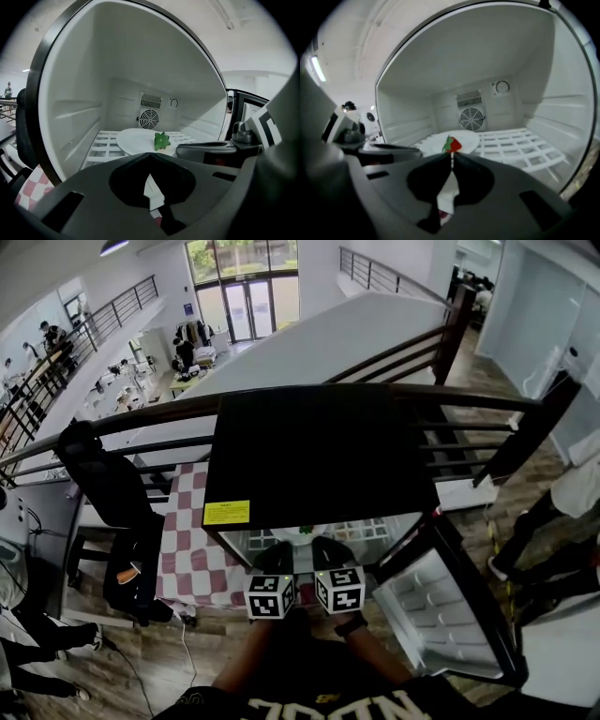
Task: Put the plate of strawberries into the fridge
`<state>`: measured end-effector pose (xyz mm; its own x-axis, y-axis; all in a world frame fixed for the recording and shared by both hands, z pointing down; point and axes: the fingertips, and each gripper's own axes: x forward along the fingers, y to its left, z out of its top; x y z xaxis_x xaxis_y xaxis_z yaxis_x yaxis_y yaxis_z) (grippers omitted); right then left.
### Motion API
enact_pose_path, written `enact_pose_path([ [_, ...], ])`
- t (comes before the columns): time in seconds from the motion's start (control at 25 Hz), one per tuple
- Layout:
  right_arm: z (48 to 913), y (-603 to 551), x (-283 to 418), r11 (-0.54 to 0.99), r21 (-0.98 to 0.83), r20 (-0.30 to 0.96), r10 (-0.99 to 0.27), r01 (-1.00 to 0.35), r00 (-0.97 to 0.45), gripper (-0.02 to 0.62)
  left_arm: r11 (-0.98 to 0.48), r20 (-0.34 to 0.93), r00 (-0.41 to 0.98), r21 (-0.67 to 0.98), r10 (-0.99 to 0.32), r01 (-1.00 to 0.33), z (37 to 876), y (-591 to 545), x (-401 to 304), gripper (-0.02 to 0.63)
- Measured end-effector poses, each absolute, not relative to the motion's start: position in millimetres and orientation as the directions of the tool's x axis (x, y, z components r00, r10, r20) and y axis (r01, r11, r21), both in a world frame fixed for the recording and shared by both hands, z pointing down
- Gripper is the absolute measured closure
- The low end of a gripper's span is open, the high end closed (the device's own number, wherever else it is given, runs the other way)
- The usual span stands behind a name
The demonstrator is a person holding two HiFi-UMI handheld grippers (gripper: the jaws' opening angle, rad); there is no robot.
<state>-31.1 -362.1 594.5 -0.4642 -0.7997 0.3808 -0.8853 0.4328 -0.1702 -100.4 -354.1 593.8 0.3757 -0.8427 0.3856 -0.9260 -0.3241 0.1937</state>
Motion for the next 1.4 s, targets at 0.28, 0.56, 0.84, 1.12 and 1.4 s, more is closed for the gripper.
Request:
enact_pose_path([
  [0.28,598,-372,-33,0.429,-0.184,0.375,-0.801,-0.885,-0.466,0.565,-0.32,0.385,0.373,0.196,-0.844,-0.927,597,-364,-102,0.584],
  [0.56,594,-359,-32,0.419,-0.241,0.354,-0.801,-0.875,-0.482,0.565,-0.33,0.376,0.367,0.161,-0.851,-0.93,592,-358,-99,0.586],
  [0.84,564,-314,-28,0.446,-0.229,0.285,-0.82,-0.865,-0.497,0.571,-0.368,0.25,0.413,0.206,-0.876,-0.907,552,-308,-83,0.584],
  [1.12,511,-265,17,0.376,-0.233,0.097,-0.909,-0.897,-0.406,0.574,-0.401,0.116,0.435,0.234,-0.893,-0.886,509,-258,-74,0.584],
  [1.4,482,-219,47,0.367,-0.199,0.025,-0.925,-0.909,-0.379,0.575,-0.409,0.035,0.433,0.273,-0.901,-0.871,488,-223,-61,0.584],
])
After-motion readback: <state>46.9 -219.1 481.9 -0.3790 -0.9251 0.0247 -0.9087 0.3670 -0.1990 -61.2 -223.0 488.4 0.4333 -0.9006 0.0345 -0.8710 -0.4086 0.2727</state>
